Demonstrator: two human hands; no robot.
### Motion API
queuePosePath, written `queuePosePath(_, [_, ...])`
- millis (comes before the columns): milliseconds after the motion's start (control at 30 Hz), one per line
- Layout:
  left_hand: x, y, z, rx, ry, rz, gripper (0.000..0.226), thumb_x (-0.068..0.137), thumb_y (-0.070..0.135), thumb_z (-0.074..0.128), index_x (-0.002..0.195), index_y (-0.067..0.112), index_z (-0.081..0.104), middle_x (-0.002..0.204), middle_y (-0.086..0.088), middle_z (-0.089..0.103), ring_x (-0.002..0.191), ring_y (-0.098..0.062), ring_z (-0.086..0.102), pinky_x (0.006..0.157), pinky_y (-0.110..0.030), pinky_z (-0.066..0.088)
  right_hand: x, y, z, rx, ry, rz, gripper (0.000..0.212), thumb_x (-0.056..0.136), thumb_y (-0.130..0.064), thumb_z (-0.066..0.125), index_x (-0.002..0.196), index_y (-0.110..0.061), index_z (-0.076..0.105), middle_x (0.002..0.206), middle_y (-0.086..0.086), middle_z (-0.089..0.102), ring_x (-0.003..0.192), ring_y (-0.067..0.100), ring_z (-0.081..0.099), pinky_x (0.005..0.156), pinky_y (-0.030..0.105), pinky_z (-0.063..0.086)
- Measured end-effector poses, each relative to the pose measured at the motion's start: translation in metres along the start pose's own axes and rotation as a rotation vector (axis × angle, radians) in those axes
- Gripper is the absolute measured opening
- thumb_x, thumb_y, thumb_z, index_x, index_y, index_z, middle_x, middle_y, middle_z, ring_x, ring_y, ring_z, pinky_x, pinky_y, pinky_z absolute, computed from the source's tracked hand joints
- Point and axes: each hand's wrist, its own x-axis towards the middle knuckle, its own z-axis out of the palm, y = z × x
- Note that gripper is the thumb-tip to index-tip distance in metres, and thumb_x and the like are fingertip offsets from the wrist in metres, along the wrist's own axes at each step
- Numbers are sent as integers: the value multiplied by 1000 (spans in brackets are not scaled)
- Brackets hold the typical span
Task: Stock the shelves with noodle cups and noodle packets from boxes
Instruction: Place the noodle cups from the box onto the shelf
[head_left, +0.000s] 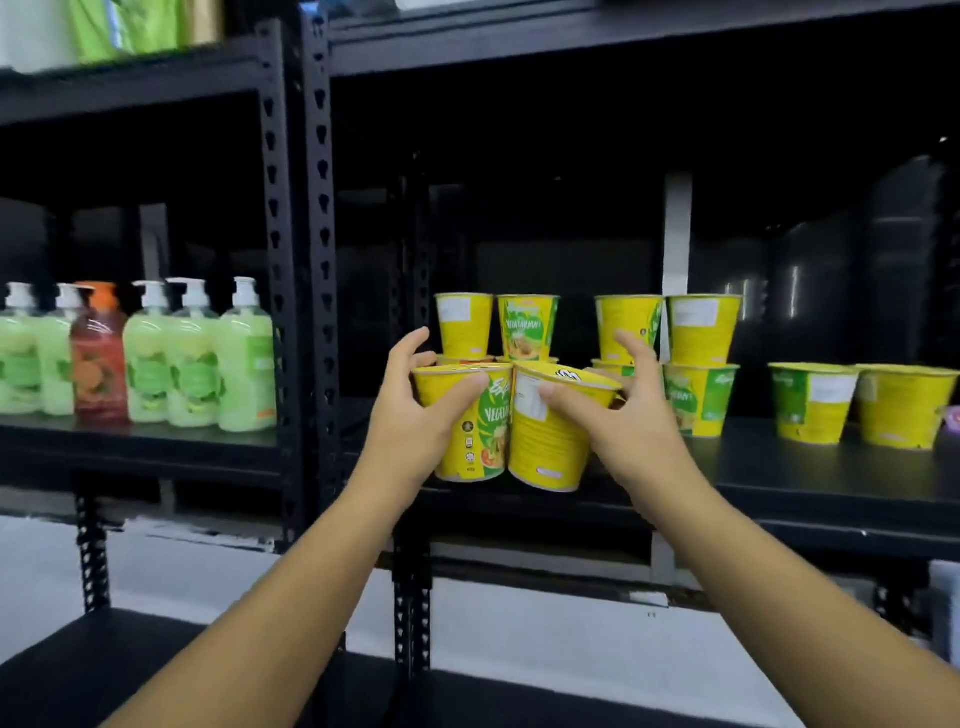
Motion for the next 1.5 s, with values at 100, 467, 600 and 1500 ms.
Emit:
queuePosePath(100, [36,-13,0,133,-3,-12,84,80,48,85,150,42,39,136,13,50,114,-10,63,93,-44,60,31,10,14,-59,27,-9,100,68,-57,89,147,-51,29,124,-15,54,115,14,59,95,43,55])
queuePosePath(467, [64,-68,-9,326,-213,-121,109,85,61,75,162,40,1,154,10,42,132,-9,52,112,-39,45,65,66,29,-204,-73,126,113,71,-68,80,160,-38,15,134,-9,52,120,16,57,102,41,52])
queuePosePath(600, [64,-72,-11,314,-299,-198,126,83,36,85,161,35,-14,144,14,47,124,-9,55,93,-22,47,73,76,27,-160,-178,197,102,63,-72,79,148,-33,38,132,-9,63,115,14,63,99,40,53])
queuePosePath(1500, [75,-89,-11,577,-38,-285,45,87,32,81,122,18,57,114,-1,70,99,-19,66,86,-35,55,73,77,41,-548,-257,190,97,75,-45,87,151,-27,30,139,0,59,122,23,59,105,47,49])
